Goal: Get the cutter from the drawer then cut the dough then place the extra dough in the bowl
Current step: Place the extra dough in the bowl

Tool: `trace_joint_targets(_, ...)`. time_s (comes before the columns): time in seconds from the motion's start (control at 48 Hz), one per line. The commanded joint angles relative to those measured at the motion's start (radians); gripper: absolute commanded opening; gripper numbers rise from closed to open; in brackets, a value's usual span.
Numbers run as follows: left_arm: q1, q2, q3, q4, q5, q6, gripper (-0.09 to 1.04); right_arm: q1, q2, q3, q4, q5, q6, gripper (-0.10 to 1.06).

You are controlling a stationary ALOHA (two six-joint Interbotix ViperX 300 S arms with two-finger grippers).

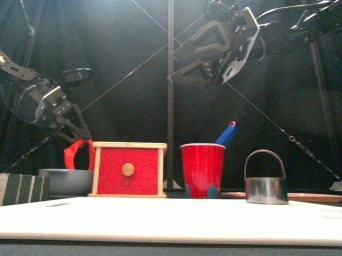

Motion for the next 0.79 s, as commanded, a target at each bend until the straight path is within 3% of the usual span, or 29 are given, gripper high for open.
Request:
trace_joint_targets(0.021,0.02,-0.003,0.003,-0.181,-0.012,0.005,1.01,-0.006,-0.014,-0.009,0.008,-0.009,0.003,0.99)
trace_joint_targets(0.146,0.025,-0.003,0.02,-0.308,-0.02,0.014,1.01,-0.008,-0.014,-0.009,0.008,-0.009,0.003,0.99)
trace_joint_targets(0.604,0.017,-0.008,0.006,-0.337,-0.067,0.003,1.0,-0.011,-0.011,-0.008,0.025,-0.009,0.003,0.99)
trace_joint_targets(0.792,-0.032,-0.028,-0.026,-0.362,-0.078,0.009,1.0,-0.015,-0.008,-0.008,0.025,-0.008,0.003,0.99)
